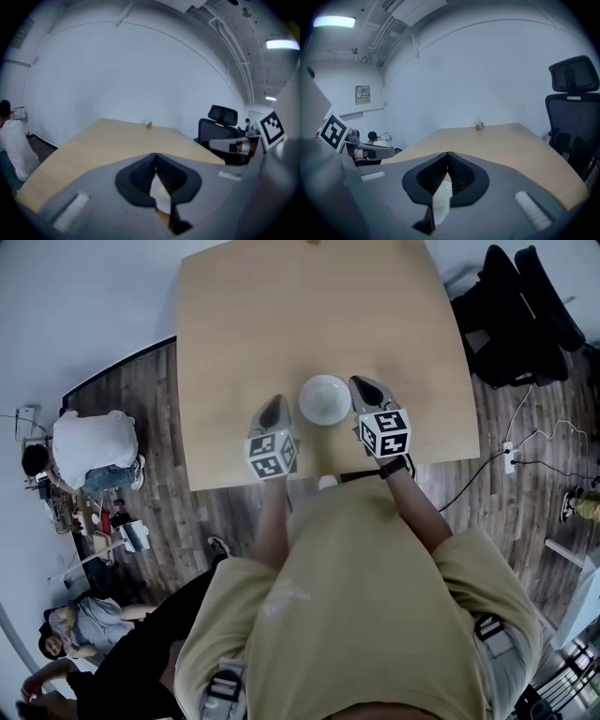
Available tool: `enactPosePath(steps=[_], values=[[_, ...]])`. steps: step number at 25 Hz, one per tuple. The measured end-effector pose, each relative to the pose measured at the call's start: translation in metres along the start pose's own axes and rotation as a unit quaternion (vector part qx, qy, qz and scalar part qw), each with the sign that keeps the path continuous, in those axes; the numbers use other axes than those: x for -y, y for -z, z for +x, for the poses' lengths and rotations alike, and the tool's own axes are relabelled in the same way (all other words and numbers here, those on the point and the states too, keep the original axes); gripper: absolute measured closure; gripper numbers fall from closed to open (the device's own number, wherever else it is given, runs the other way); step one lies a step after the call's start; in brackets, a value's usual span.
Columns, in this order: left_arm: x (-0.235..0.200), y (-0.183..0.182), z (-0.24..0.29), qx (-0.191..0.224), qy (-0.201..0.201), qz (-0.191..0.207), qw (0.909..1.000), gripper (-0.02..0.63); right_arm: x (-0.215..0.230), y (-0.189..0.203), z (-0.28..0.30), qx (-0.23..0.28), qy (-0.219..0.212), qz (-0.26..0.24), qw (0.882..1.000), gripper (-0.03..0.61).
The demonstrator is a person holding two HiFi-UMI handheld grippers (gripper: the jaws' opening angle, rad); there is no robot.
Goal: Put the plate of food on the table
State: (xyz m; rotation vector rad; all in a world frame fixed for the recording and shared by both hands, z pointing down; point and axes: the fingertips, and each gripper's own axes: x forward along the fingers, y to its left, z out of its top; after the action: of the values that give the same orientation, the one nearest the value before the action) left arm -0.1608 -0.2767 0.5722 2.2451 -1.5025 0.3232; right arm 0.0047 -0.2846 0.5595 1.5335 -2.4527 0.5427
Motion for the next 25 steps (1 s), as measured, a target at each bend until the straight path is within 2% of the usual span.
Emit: enactPosePath(steps=[8, 12, 16, 19, 25], values=[[0.018, -0.046, -0.039, 0.074, 0.006, 0.046, 0.9962, 0.612, -0.022, -0.048, -0.037, 0.075, 0.043, -0.043, 0.995, 0.574], [0.025, -0.068, -0.061, 0.118, 0.0, 0.075, 0.9902, 0.612, -0.027, -0.065, -0.057, 0.108, 0.063, -0.059, 0.99, 0.574], [0.025, -0.081, -0.079, 0.158, -0.006, 0.089, 0.9834, 0.612, -0.024, -0.069, -0.073, 0.115, 0.09, -0.087, 0.985, 0.574], [0.025, -0.081, -0.087, 0.169, -0.012, 0.094, 0.9811, 0.612, -0.022, -0.072, -0.086, 0.124, 0.1, -0.094, 0.983, 0.574], [0.03, -0.075, -0.091, 0.162, -0.012, 0.096, 0.9819, 0.612, -0.025, -0.069, -0.098, 0.127, 0.101, -0.095, 0.982, 0.574]])
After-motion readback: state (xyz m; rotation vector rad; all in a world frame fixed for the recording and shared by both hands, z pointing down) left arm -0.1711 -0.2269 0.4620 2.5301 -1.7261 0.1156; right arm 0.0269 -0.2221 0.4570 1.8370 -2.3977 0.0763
